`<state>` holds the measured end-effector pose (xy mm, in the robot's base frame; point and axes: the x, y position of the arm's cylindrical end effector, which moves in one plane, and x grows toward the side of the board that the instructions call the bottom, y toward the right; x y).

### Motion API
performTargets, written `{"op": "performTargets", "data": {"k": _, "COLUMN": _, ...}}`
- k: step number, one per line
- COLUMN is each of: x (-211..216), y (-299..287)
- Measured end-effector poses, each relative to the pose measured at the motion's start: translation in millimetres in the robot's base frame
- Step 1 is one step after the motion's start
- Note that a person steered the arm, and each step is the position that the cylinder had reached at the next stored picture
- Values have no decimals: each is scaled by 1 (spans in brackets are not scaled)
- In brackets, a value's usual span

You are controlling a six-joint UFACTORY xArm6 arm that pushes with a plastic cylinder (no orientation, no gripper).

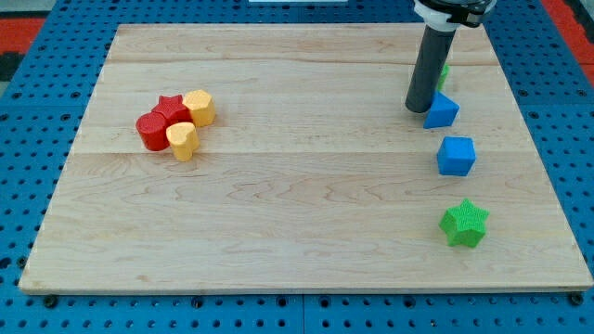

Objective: Slide the yellow heart above the green circle

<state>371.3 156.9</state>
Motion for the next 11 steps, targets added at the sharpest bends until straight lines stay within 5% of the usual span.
{"op": "performTargets", "data": {"k": 2, "x": 0, "y": -67}}
{"op": "performTargets", "data": {"k": 4, "x": 119, "y": -128}}
{"op": "performTargets", "data": {"k": 6, "x": 116, "y": -311}}
{"op": "performTargets", "data": {"k": 7, "x": 94, "y": -352}}
{"op": "performTargets", "data": {"k": 11, "x": 15, "y": -220}}
